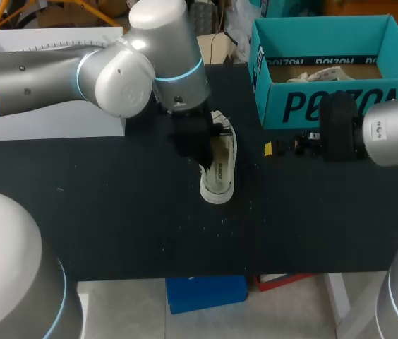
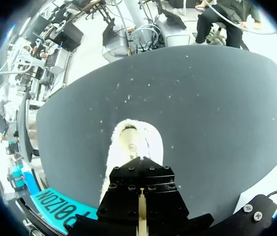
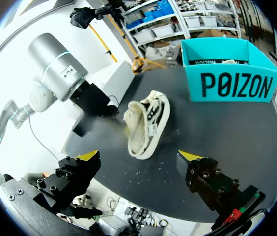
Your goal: Take the shoe out of the shoebox, open the shoe tongue, remove and reinsert the insole, then place the shoe into the shoebox
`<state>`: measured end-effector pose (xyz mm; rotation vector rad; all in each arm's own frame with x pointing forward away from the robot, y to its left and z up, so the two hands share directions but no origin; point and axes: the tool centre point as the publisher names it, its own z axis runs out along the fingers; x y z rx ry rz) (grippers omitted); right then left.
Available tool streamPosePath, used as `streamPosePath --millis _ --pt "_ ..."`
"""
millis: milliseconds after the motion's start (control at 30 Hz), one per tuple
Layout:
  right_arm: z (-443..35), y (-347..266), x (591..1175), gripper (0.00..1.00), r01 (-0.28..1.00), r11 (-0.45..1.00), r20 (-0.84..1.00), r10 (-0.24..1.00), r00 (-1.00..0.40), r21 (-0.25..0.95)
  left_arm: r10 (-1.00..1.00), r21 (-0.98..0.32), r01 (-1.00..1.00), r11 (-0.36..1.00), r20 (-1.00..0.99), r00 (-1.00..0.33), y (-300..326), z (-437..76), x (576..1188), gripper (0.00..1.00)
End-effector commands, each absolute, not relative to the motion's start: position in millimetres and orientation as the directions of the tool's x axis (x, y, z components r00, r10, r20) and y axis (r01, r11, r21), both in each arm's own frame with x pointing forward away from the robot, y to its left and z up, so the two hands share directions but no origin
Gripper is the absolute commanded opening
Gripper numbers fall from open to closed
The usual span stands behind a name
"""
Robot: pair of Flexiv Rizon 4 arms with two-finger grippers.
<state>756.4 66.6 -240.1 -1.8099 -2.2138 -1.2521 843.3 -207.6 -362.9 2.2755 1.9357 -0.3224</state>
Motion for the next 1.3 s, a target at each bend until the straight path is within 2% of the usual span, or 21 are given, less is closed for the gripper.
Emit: streamPosePath --millis 33,900,1067,1300 --pt "-240 67 756 1.00 0.830 0.006 0.479 0.815 -0.327 0.557 0.968 -0.040 0.981 -0.188 -0.178 0.178 -222 -372 844 0.00" --pt "-240 67 756 1.00 0.830 0.006 0.479 0.815 -0.327 0.557 0.983 -0.138 0.977 -0.163 -0.109 0.148 -215 -414 840 0.00" --pt "-240 67 756 1.00 0.830 0.006 0.479 0.815 -0.327 0.557 0.978 -0.082 0.985 -0.154 -0.156 0.140 -212 -387 848 0.00" --pt "-240 67 756 1.00 0.830 0.006 0.479 0.815 -0.327 0.557 0.952 0.011 0.993 -0.118 -0.283 0.116 -202 -318 867 0.00"
